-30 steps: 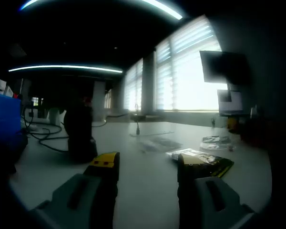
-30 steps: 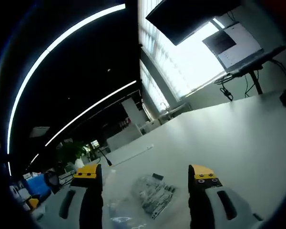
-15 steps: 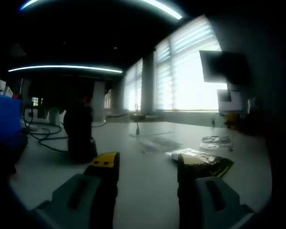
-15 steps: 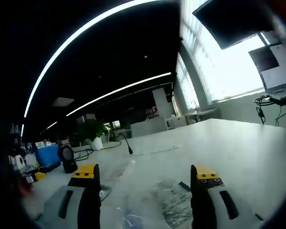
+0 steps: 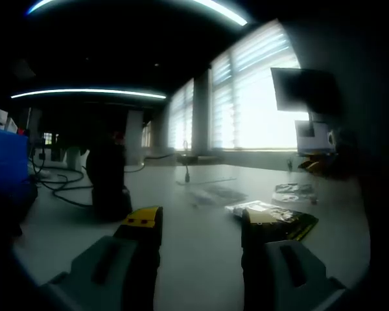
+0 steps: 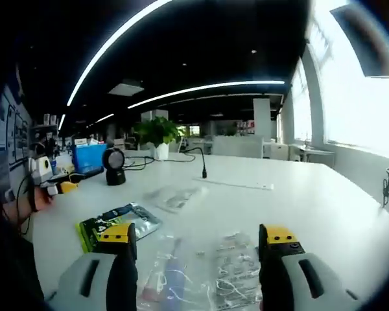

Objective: Clip sheet goods on table flip sheet goods clip sheet goods scan sheet goods put sheet goods back to table

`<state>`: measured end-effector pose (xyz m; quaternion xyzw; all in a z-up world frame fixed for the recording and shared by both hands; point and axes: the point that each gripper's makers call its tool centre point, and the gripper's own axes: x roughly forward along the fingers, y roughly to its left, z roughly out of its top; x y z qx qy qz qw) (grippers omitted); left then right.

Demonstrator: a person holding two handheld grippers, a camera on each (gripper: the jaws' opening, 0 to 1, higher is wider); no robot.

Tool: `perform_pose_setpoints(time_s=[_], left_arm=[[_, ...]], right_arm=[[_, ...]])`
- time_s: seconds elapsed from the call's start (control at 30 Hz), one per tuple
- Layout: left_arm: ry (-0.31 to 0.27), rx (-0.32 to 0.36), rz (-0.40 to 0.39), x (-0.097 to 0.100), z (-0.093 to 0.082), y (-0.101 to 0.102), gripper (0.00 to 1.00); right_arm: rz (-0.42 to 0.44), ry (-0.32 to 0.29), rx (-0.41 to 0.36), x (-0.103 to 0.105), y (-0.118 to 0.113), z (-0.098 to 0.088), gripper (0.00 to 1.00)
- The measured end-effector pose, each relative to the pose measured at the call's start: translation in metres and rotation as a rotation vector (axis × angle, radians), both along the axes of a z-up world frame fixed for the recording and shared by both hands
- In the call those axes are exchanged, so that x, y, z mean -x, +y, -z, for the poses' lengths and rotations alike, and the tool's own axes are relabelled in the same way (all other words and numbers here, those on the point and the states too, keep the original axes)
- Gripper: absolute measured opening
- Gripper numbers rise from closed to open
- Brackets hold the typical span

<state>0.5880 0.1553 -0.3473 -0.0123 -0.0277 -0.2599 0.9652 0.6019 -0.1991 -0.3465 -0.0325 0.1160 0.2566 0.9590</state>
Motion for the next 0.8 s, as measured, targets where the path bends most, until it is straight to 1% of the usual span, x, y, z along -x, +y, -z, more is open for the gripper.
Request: perform_pose_setpoints(time_s=[0.03,0.1,0.17,0.2,0.27,0.3,0.33,0.37,0.43,0.5,0.53,0.57,0.7,0.73,0.8], left_arm=[[0.0,0.0,0.0,0.0,0.0,0.0,0.41],[-0.001,0.0,0.0,0.0,0.0,0.0,0.41],[0.0,0.0,-0.002,-0.001,0.0,0.0,0.41],[0.0,0.0,-0.003,-0.001,0.0,0.0,0.41],[0.0,-0.001,-0.002,-0.001,0.0,0.0,0.41],[0.0,-0.001,-0.002,-0.001,0.0,0.0,0.41],[0.0,0.0,-0.002,-0.001,0.0,0.0,0.41],[0.0,0.001,-0.002,-0.001,0.0,0.0,0.41],[0.0,0.001,-0.001,-0.001,0.0,0.0,0.41],[-0.001,0.0,0.0,0.0,0.0,0.0,0.41],[-0.002,0.0,0.0,0.0,0.0,0.0,0.41],[-0.002,0.001,-0.001,0.0,0.0,0.0,0.41],[-0.001,0.002,-0.002,-0.001,0.0,0.001,0.41],[-0.001,0.001,-0.001,-0.001,0.0,0.001,0.41],[-0.001,0.004,0.0,0.0,0.0,0.0,0.41]], right_arm=[[0.012,0.001,-0.011,-0.004,-0.004,-0.001,0.72],[-0.034,0.046,0.039,-0.003,-0.004,0.01,0.71],[-0.047,0.053,0.063,-0.004,-0.005,0.014,0.72],[-0.08,0.062,0.074,-0.002,-0.002,0.017,0.72],[-0.104,0.054,0.069,-0.003,0.0,0.016,0.73],[-0.125,0.071,0.067,-0.001,0.003,0.017,0.74],[-0.145,0.055,0.098,-0.001,0.004,0.016,0.74],[-0.164,0.054,0.132,-0.001,0.004,0.018,0.75],[-0.191,0.064,0.155,-0.002,0.006,0.022,0.74],[-0.239,0.087,0.169,-0.001,0.007,0.026,0.74],[-0.25,0.088,0.175,-0.001,0.007,0.027,0.74],[-0.277,0.105,0.179,0.001,0.008,0.031,0.73],[-0.314,0.149,0.192,-0.002,0.004,0.041,0.7],[-0.334,0.159,0.211,-0.001,0.004,0.044,0.71],[-0.346,0.179,0.236,-0.001,0.003,0.051,0.71]])
